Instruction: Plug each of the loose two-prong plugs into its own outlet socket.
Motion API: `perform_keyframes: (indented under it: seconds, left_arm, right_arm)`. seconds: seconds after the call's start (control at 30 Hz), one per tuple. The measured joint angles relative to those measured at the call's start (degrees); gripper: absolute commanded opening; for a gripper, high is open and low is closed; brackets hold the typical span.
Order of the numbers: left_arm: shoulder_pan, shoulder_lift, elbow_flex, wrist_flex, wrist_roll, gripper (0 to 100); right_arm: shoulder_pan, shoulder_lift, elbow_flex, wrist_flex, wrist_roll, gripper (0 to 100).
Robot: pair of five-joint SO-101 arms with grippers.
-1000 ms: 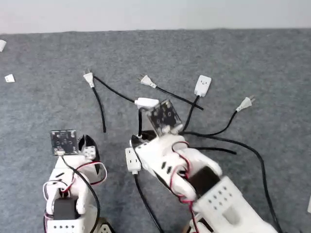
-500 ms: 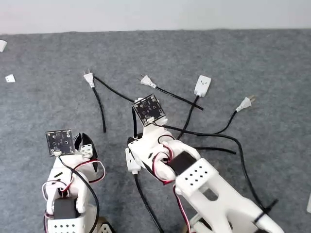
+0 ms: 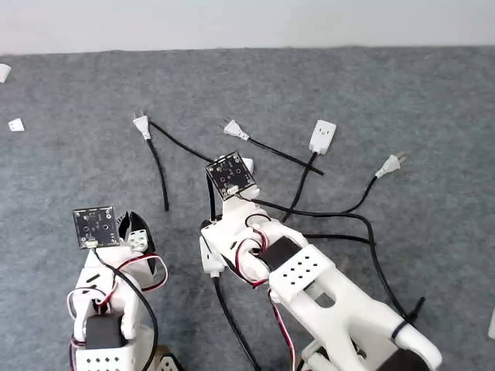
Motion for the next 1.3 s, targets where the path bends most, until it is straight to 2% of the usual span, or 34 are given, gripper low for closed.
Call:
perform_keyframes:
  seconds: [0.47,1.07,1.13,1.3]
  left_arm:
    - [0.0,0.0,0.18,0.0,0.0,2]
    - [0.0,0.0,0.88,-0.18,-0.18,2]
    - [0.0,0.0,0.88,-0.18,-0.7,2]
    - [-1.14,0.0,0.88,-0.62,-0.79,2]
  right_arm:
    - [-1.23,4.4,0.0,-1.05,0.44,0.8]
    - [-3.52,7.3,-2.11,5.01,3.16,1.1]
    - [-5.01,7.3,-2.11,5.01,3.16,4.2]
    - [-12.22,7.74,-2.64,6.51,1.14,21.7]
